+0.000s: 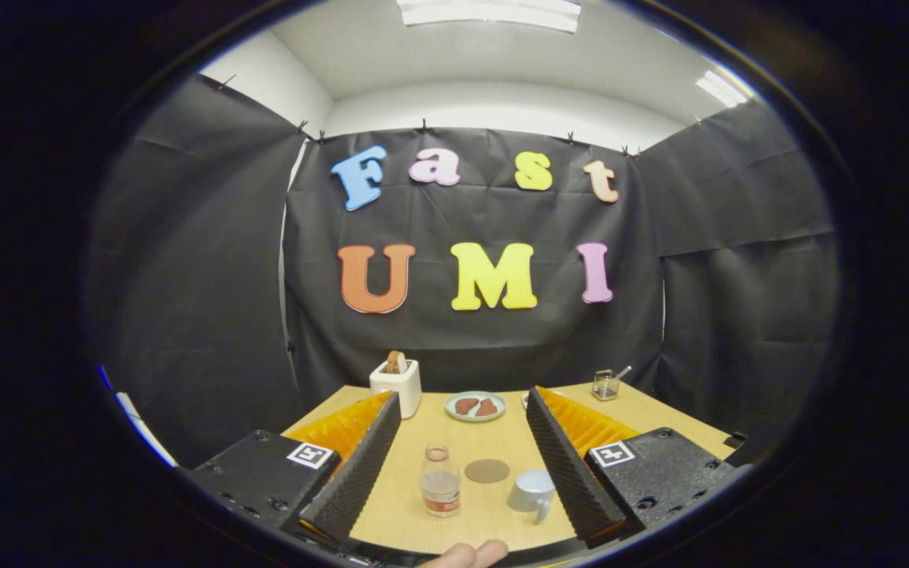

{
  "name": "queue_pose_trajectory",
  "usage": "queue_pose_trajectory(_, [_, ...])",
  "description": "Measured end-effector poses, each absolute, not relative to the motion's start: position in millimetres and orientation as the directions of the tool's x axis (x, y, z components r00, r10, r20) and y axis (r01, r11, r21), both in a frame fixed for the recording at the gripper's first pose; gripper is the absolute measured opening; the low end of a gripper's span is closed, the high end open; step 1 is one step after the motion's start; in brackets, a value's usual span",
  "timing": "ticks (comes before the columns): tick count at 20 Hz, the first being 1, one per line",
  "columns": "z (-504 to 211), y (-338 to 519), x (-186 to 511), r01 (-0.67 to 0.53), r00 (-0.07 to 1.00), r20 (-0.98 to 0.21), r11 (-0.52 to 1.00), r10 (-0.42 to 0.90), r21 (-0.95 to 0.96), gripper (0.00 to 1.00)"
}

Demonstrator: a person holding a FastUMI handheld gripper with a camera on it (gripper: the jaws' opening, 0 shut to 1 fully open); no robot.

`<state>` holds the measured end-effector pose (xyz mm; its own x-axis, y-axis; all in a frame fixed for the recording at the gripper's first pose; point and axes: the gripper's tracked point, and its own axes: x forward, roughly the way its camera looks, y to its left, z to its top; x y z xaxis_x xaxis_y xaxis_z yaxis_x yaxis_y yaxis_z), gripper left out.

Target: Take the bottle from table, then pour the juice into the cup, finally place the bottle on the coaster

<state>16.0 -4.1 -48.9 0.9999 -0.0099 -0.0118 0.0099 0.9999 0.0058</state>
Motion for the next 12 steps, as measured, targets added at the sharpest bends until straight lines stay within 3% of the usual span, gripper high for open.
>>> queue_pose_trajectory(12, [-120,14,35,0.001,1.0,-0.03,1.0,-0.001,-0.017,1.0])
